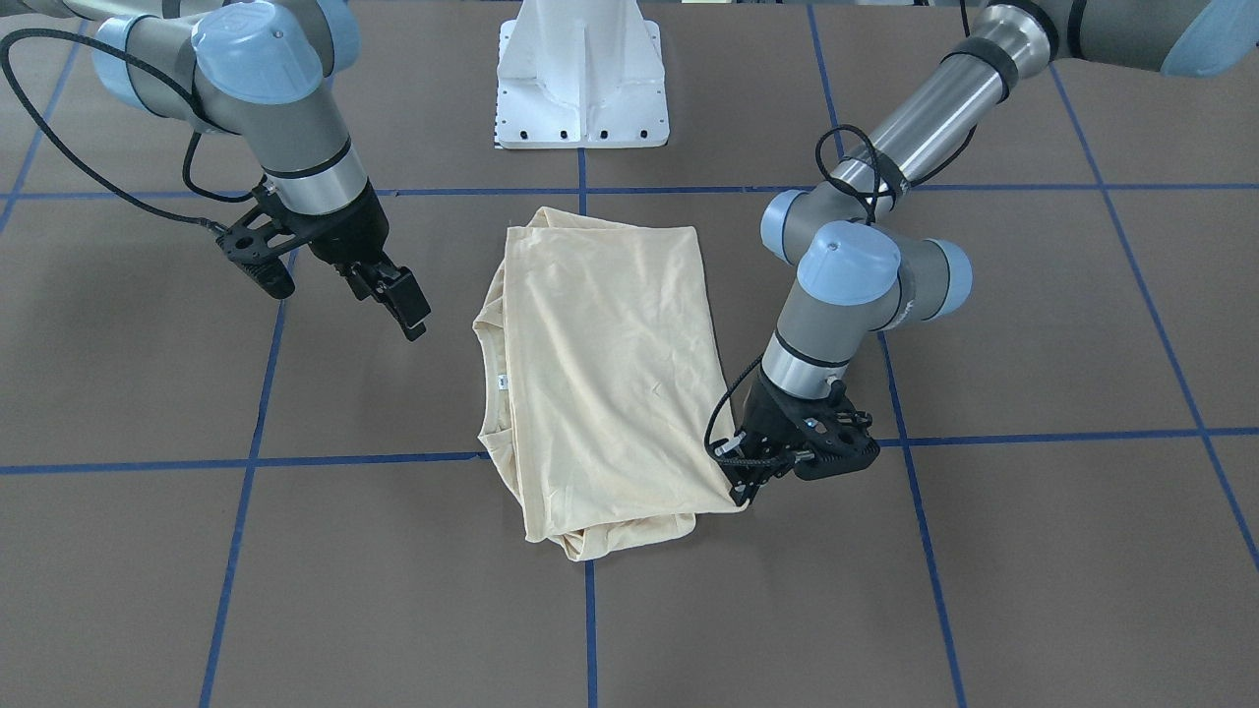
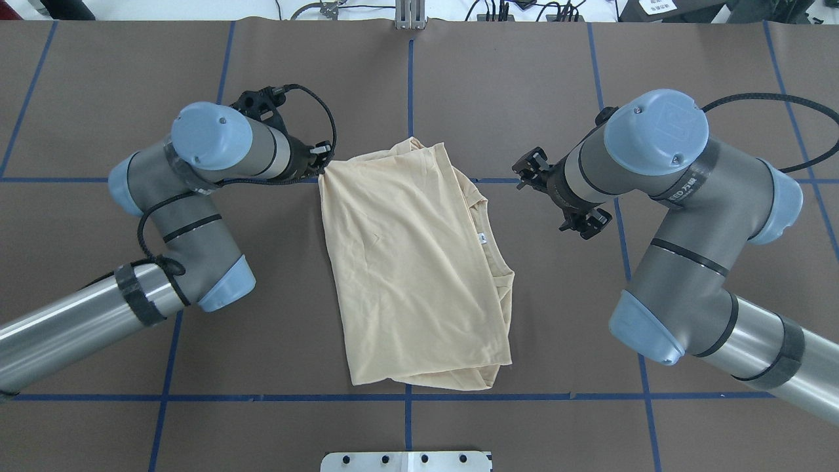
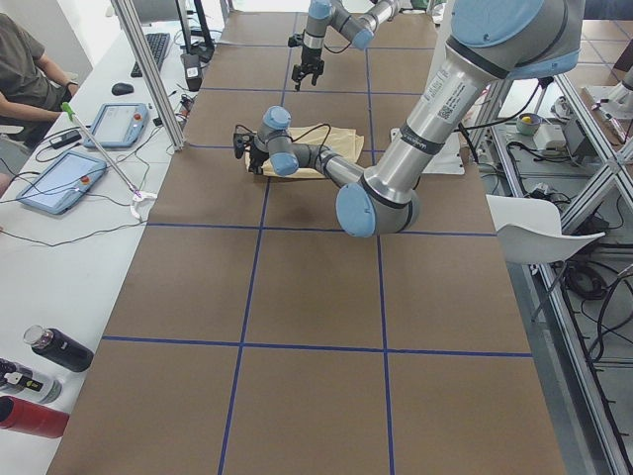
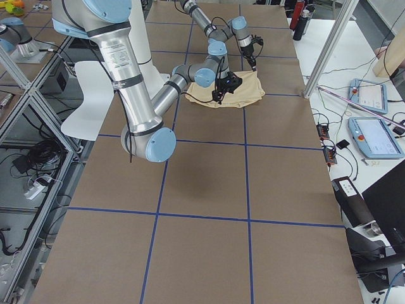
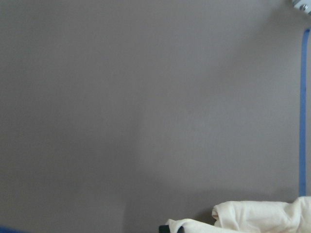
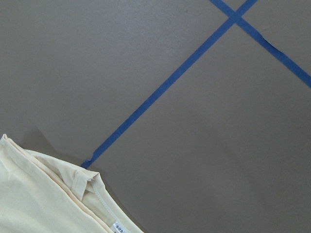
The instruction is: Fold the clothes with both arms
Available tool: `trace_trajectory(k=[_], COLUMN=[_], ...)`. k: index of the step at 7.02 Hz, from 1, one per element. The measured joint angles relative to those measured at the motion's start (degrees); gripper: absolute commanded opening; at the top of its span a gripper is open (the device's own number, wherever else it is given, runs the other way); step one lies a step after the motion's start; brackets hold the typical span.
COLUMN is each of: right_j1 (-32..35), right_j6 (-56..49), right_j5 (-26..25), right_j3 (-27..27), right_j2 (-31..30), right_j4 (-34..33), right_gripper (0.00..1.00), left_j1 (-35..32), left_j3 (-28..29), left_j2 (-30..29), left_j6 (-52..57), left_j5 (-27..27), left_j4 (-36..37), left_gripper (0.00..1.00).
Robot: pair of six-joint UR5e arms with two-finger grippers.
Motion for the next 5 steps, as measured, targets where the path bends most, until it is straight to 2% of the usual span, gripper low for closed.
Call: trace_trajectory(k=[2, 3, 5], right_j1=[-2.7, -5.5, -13.0], right_j6=[0.1, 1.7, 10.8], right_j5=[-3.5, -6.5, -12.7], right_j3=[-0.2, -0.3, -0.3], right_j2=[1.6, 2.8, 4.0], right_j4=[0.0, 0.0, 0.0], right_gripper=[1.00, 1.00, 0.98], left_j1=[-1.3, -1.7, -2.7], left_j3=[2.3, 0.2, -8.5], left_j2=[-1.1, -0.1, 5.5], left_j6=[2.6, 2.9, 3.0], left_j5=[0.4, 0.0, -3.3], left_j4=[-1.9, -1.8, -1.2], left_gripper=[0.61, 0.61, 0.61])
